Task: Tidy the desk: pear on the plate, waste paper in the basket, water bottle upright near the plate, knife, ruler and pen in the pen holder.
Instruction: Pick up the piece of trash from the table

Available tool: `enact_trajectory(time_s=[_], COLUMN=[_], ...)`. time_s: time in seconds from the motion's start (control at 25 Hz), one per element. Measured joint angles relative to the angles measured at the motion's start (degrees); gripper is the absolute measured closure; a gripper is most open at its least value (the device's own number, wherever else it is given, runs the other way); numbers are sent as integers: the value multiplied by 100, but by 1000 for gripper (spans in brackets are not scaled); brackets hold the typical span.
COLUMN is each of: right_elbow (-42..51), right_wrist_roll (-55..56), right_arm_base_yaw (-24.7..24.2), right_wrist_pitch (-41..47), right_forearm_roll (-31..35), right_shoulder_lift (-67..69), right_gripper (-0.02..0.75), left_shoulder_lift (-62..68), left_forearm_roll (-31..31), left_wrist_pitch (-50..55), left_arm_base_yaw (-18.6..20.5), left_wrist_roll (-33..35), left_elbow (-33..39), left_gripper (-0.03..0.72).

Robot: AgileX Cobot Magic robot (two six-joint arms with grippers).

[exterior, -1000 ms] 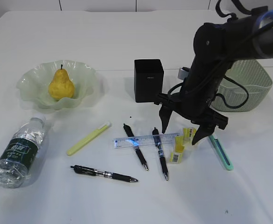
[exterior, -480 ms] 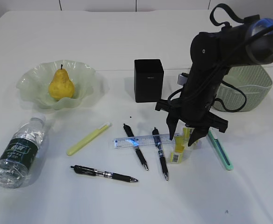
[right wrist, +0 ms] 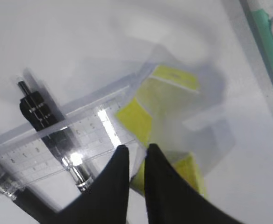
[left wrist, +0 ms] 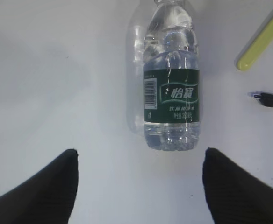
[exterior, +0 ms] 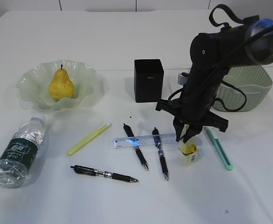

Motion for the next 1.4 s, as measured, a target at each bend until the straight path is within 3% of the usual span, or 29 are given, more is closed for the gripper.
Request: enact_trajectory(time_s=[0.28,1.08,1.4], right_elbow=[0,-307,-1185], right_wrist_roll=[0,-349,-361], right_arm_base_yaw=[0,0,0], right_wrist_pitch=[0,102,725], right_forearm_roll=[-104,232,-573], right_shoulder_lift=[0,-83,-108], right_gripper=[747,750,750], left_shoulder_lift=[0,0,0], left_forearm_roll=[0,0,0], left_wrist_pitch=[-5,-46,-54], left_arm_base_yaw=[0,0,0], left_wrist_roll=[0,0,0], left_elbow=[0,0,0], left_gripper=[97,99,105])
